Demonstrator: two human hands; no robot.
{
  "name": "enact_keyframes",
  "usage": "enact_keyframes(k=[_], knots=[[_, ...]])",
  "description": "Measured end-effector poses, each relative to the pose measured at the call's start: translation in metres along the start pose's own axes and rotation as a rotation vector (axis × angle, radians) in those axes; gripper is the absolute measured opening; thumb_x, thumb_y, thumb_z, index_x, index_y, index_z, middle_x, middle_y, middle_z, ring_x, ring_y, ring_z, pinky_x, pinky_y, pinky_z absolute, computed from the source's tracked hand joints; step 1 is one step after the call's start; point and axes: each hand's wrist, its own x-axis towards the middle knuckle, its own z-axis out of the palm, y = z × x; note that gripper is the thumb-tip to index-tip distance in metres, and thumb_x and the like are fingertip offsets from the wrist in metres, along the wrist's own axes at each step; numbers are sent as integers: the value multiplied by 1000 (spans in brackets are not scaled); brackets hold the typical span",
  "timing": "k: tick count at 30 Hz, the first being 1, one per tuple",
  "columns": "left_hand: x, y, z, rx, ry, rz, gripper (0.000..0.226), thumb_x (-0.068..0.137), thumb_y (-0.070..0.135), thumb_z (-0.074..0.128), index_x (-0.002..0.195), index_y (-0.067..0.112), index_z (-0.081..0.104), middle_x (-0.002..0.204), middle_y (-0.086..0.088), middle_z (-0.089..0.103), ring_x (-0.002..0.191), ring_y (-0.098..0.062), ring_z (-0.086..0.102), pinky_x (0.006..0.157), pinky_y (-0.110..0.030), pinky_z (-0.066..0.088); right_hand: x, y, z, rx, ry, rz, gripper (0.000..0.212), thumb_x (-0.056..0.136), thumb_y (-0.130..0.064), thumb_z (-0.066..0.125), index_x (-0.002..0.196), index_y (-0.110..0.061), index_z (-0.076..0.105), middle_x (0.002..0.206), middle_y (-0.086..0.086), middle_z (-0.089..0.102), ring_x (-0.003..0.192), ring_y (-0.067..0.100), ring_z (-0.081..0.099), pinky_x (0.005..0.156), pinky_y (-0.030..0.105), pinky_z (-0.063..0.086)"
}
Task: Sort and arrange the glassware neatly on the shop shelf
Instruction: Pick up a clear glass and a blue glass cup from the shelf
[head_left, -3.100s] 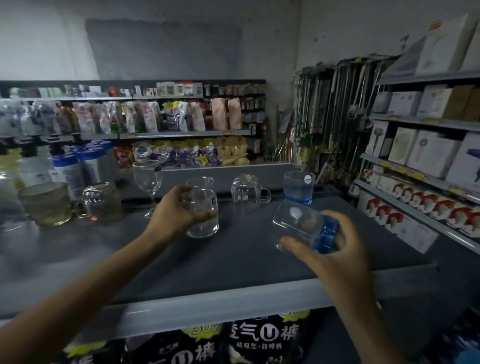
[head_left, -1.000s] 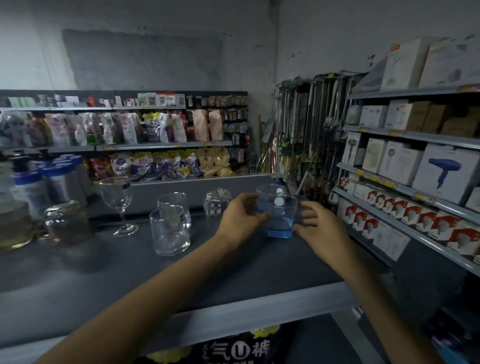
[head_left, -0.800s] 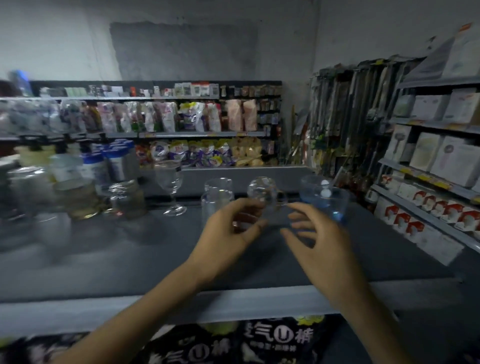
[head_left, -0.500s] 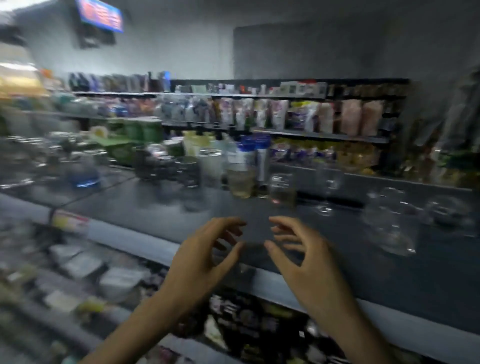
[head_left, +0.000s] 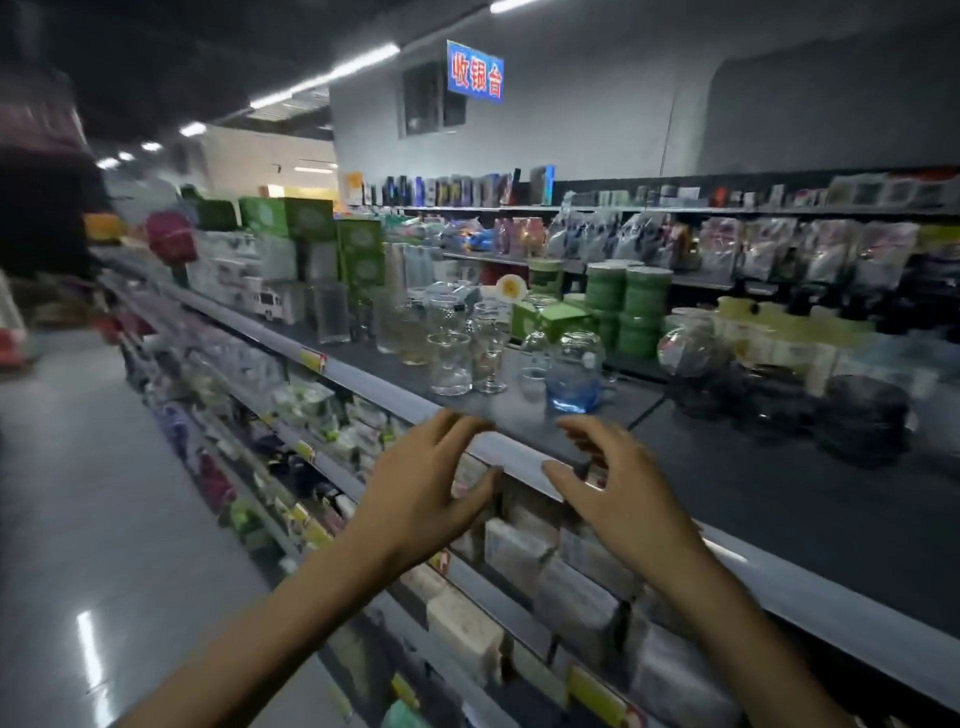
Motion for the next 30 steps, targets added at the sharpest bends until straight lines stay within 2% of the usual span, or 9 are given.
enact_keyframes(k=[3,6,9,14,17,20,23,26,30], knots=[[35,-52,5,107,-70,14,59,94,63,43,140,27,54,136,-1,55,119,-25,58,90,-42,55,52,-1,36,-113,34,52,52,92,-36,72,140,-26,54,138,0,54,122,20,56,100,34,47],[74,-83,22,218,-118,68,71,90,68,37,149,29,45,149,-4,47,133,-29,50,103,-46,48,97,11,54,-198,120,165,62,91,-29,74,146,-20,48,143,7,45,126,29,51,99,36,45],[112,-108,44,285,-65,83,76,87,70,35,151,30,42,155,-9,41,142,-33,40,112,-49,41,131,25,65,-310,208,242,71,90,-31,73,150,-22,38,148,11,32,129,37,47,100,44,49],[165,-158,75,264,11,2,82,85,73,47,151,26,44,158,-19,34,145,-41,34,113,-54,41,165,36,82,-449,282,371,76,92,-34,71,155,-26,29,157,15,13,134,44,37,98,47,47],[178,-173,89,128,6,-13,65,85,60,68,138,25,55,160,-18,30,143,-40,37,103,-50,49,173,42,88,-499,304,437,71,91,-37,73,149,-19,37,156,22,17,134,45,38,101,45,44],[180,-178,94,-37,19,-68,37,87,49,75,109,25,58,159,-8,28,134,-35,48,82,-46,57,176,47,93,-434,301,471,71,87,-42,77,141,-22,36,143,20,36,121,41,50,88,43,47],[181,-178,93,-173,43,-88,31,86,43,79,94,25,56,154,-7,33,123,-33,57,86,-41,55,178,53,95,-388,313,445,58,88,-39,78,126,-23,37,125,14,51,104,34,56,75,37,42],[180,-178,91,-256,54,-115,30,84,42,81,88,25,57,153,-8,36,122,-29,58,86,-29,43,180,56,91,-364,348,408,44,89,-31,78,102,-21,37,110,10,55,89,25,51,67,33,36],[177,-179,90,-344,35,-128,28,85,40,82,86,25,58,138,-7,46,122,-21,53,80,-24,37,180,56,87,-348,365,409,44,88,-31,80,97,-20,38,103,5,52,85,20,48,57,20,29]])
